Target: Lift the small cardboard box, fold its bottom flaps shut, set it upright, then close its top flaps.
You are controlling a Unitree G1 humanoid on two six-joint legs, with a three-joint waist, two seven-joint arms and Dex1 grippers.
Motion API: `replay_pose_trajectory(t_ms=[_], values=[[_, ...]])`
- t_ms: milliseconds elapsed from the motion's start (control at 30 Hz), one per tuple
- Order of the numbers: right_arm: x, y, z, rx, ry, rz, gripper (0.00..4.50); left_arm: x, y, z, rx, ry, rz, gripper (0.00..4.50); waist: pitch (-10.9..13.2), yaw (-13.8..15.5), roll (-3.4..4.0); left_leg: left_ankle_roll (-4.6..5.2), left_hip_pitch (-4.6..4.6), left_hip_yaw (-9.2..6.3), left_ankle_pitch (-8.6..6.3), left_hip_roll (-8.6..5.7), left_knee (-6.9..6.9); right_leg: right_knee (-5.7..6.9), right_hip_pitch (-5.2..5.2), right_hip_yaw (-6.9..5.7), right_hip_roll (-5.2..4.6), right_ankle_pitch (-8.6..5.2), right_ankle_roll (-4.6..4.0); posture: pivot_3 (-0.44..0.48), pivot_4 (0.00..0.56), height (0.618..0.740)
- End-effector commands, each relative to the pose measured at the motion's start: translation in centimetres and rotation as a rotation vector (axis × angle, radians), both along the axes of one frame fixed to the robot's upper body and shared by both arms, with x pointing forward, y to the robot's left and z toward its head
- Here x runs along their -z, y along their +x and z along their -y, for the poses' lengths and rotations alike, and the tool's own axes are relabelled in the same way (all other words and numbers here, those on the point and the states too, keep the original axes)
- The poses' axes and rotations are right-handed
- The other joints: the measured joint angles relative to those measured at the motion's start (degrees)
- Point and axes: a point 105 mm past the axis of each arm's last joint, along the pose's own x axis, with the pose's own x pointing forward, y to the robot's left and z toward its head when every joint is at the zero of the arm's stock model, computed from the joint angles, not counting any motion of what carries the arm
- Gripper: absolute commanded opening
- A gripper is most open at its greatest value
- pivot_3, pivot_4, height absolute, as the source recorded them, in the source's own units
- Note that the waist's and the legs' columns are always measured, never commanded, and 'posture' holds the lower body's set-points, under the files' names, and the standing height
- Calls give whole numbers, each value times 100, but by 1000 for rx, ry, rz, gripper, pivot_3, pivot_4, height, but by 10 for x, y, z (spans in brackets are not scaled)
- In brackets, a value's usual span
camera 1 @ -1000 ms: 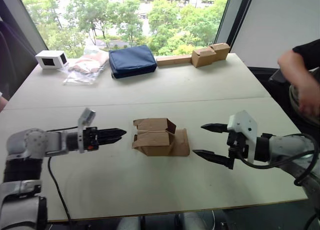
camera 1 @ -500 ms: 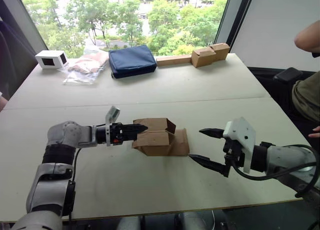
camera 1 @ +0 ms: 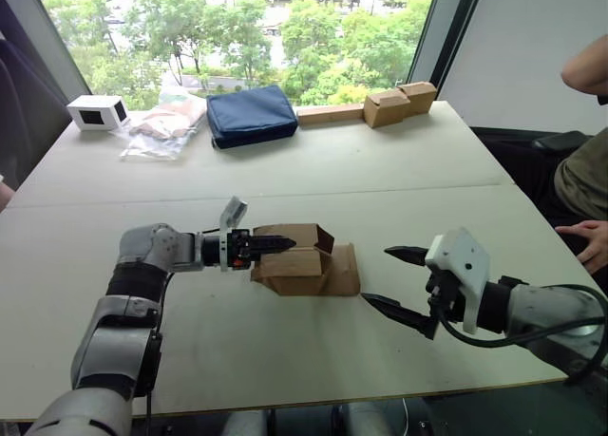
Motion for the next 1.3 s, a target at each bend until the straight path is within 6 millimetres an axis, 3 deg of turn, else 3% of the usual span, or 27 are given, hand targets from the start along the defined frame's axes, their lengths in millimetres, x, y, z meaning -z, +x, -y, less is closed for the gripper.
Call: replay_pose_trajectory(t_ms=[33, 100, 133, 333, 433, 567, 700, 867, 1033, 1133, 1300], values=[[-10, -2, -3, -13, -1, 62, 4500, -6, 0, 6, 22, -17, 20, 1158, 0, -5, 0, 0, 0, 0, 0, 0, 0, 0, 0, 0, 0, 0, 0, 0, 150, 740], [-9, -2, -2, -9, -2, 61, 4500, -5, 1, 8, 18, -22, 17, 258, 0, -7, 0, 0, 0, 0, 0, 0, 0, 0, 0, 0, 1, 0, 0, 0, 150, 740], [-9, -1, -2, -7, -2, 61, 4500, -5, 1, 9, 15, -26, 18, 119, 0, -8, 0, 0, 0, 0, 0, 1, 0, 0, 0, 0, 1, 0, 0, 0, 150, 740], [-10, -1, -1, 5, 17, 59, 4500, -11, 3, 8, 8, -60, 50, 119, 0, -6, 0, 0, 0, 0, 0, 1, 0, 0, 0, 0, 1, 0, 0, 0, 150, 740], [-17, 4, 1, 40, 86, 69, 4500, -33, 9, 0, -12, -90, 163, 119, 1, -10, -2, 0, 0, 0, 0, 1, 0, 0, 0, 0, 1, 0, 0, 0, 150, 740], [-49, 24, 13, 142, 288, 150, 3417, -90, 17, -13, -31, -141, 393, 0, 10, -20, -17, 0, 0, 0, 0, 5, 0, 3, -2, 1, 2, 0, 0, 0, 150, 740], [-97, 47, 18, 204, 544, 246, 1941, -148, 11, -19, 7, -142, 646, 0, 9, -19, -11, -3, -1, 1, 2, 8, 2, 6, -7, 1, 3, 0, 0, 0, 150, 740], [-134, 62, 1, 141, 737, 264, 60, -175, -1, -21, 70, -122, 798, 0, 9, -25, -6, -4, -1, 3, 2, 7, -4, 8, -10, 4, 2, -1, 0, 0, 150, 740], [-155, 76, -15, 102, 794, 243, 60, -194, -10, -19, 125, -112, 900, 0, 12, -32, -4, -4, -4, 5, 3, 7, -2, 13, -15, 5, 3, 0, 0, 0, 150, 740], [-152, 77, -31, 43, 734, 223, 60, -199, -14, -16, 142, -122, 920, 0, 11, -27, -4, -3, -8, 6, 3, 6, -2, 10, -17, 4, 2, 0, 0, 0, 150, 740], [-151, 82, -37, 34, 714, 217, 60, -197, -21, -13, 178, -116, 929, 0, 12, -41, -4, 0, -9, 10, 1, 6, -2, 10, -18, 8, 2, 0, 0, 0, 150, 740]])
